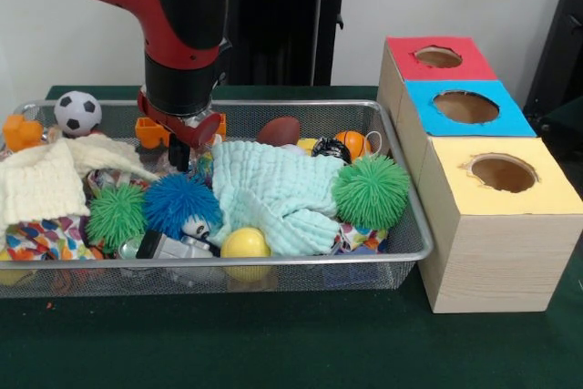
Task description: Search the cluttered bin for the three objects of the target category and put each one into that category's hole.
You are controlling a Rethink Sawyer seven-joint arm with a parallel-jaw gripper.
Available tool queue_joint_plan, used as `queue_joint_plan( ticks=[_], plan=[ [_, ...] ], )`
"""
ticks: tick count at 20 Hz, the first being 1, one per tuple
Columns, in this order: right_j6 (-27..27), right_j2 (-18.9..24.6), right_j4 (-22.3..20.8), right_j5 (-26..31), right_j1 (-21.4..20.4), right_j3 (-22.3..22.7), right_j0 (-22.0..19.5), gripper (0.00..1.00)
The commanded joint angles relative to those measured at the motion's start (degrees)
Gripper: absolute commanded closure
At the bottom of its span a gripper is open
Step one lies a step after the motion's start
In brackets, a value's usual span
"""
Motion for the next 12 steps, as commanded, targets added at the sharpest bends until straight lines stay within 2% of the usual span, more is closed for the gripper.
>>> queue_joint_plan(
  ticks=[1, 5, 6, 12],
  plan=[
    [4.8, 2.3, 1.5, 6.1, 2.6, -1.8, -0.6, 1.00],
    [4.6, 2.8, 1.5, 6.0, 2.2, -1.3, -0.8, 1.00],
    [3.9, 3.5, 1.7, 7.1, 2.0, -1.0, -1.3, 0.00],
    [3.5, 5.1, 2.1, 6.4, 1.4, -0.5, -1.9, 0.00]
  ],
)
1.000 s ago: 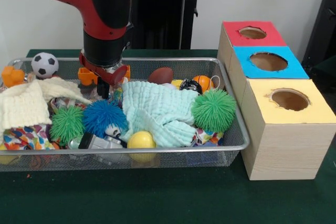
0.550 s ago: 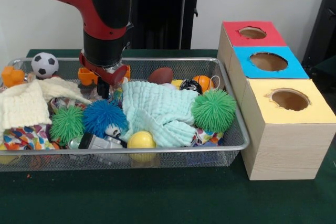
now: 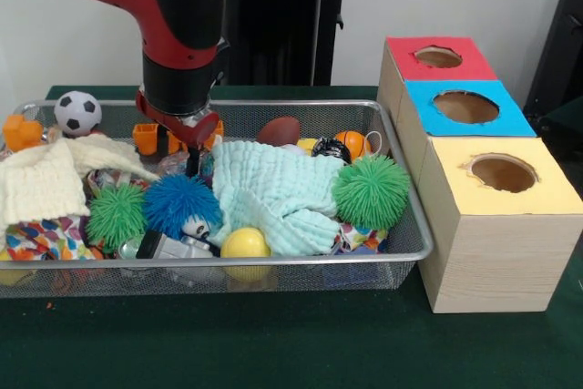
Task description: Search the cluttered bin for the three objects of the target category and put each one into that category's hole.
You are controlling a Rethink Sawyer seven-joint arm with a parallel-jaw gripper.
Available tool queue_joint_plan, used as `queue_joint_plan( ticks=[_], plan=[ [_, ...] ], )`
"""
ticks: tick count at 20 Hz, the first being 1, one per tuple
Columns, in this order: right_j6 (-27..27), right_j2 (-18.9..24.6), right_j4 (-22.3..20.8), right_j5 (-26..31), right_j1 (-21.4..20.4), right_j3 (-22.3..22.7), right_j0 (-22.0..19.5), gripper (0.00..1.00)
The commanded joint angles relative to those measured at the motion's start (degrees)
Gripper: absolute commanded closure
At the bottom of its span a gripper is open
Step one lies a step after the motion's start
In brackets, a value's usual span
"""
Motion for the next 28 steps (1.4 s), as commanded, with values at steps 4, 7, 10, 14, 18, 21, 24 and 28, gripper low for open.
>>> queue_joint_plan(
  ticks=[4, 7, 10, 14, 18, 21, 24, 28],
  plan=[
    [3.3, 6.4, 2.4, 5.9, 0.9, 0.1, -1.7, 0.00],
    [3.7, 7.0, 2.8, 5.8, 0.4, 0.2, -1.3, 0.00],
    [4.7, 7.4, 3.6, 5.9, 0.3, -0.1, -0.5, 0.00],
    [5.7, 8.6, 4.3, 3.5, 1.3, 0.0, 0.1, 0.00],
    [5.8, 10.2, 4.9, 1.8, 1.8, -0.5, 0.0, 0.00],
    [6.2, 10.4, 5.3, 2.0, 2.0, -0.9, 0.4, 0.00],
    [6.5, 9.3, 5.0, 2.6, 2.9, -1.7, 1.2, 0.00],
    [6.3, 5.4, 3.4, 3.7, 5.4, -2.7, 1.6, 0.00]
  ],
)
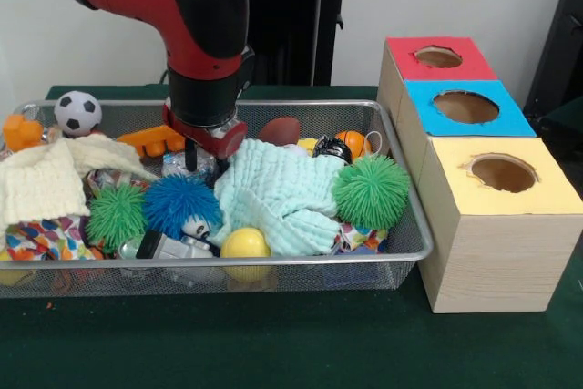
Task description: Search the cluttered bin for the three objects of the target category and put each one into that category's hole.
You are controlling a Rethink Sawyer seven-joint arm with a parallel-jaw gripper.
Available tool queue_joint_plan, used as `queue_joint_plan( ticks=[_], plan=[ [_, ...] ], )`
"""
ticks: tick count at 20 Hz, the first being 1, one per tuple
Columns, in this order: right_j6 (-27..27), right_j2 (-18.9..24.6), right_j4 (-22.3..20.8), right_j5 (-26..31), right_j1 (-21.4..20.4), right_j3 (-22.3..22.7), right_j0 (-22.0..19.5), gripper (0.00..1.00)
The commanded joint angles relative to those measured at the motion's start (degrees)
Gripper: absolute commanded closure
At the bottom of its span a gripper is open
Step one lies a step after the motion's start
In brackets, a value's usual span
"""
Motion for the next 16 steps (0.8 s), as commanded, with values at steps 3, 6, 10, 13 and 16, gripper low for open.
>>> queue_joint_plan(
  ticks=[3, 6, 10, 13, 16],
  plan=[
    [6.2, -0.1, 0.6, 3.8, 7.2, -3.8, 1.0, 0.00],
    [6.3, -1.2, 0.5, 3.5, 10.0, -5.8, 1.1, 0.00],
    [6.6, -2.5, 0.6, 3.5, 12.5, -7.9, 1.5, 0.00],
    [6.5, -3.6, 0.1, 3.8, 13.6, -9.1, 2.1, 0.00],
    [6.5, -4.6, -0.1, 4.1, 13.5, -9.1, 2.4, 0.00]
  ],
)
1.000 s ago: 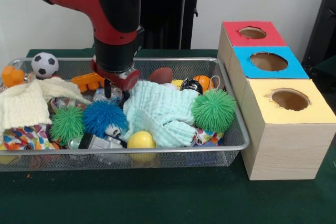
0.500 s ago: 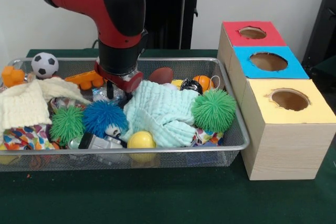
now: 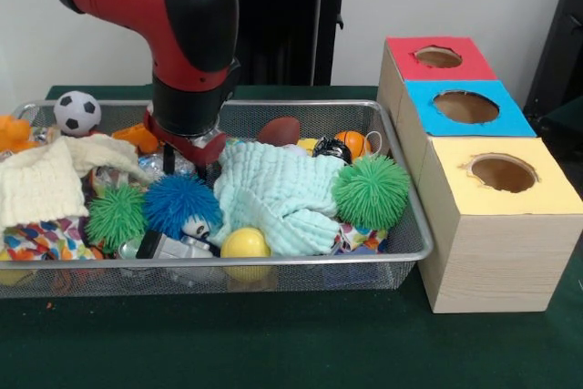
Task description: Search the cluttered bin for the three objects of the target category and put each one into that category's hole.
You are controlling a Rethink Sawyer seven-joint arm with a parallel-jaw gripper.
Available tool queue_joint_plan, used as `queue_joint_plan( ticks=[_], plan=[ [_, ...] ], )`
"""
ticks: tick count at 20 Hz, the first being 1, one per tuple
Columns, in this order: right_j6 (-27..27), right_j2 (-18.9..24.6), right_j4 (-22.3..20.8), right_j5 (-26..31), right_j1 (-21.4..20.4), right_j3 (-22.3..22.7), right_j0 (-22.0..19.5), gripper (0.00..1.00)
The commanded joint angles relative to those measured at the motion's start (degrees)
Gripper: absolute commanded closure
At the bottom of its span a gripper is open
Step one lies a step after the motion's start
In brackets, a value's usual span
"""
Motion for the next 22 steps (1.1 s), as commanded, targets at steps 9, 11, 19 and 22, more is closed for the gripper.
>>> queue_joint_plan(
  ticks=[9, 11, 19, 22],
  plan=[
    [6.8, -0.7, 0.9, 5.2, 9.5, -3.5, 0.2, 0.00],
    [6.7, -0.8, 1.2, 6.5, 9.5, -3.6, 0.2, 1.00],
    [6.6, -1.3, 1.9, 8.3, 9.2, -3.8, 0.7, 1.00],
    [6.6, -1.6, 2.1, 9.9, 8.8, -4.0, 1.1, 1.00]
  ],
)
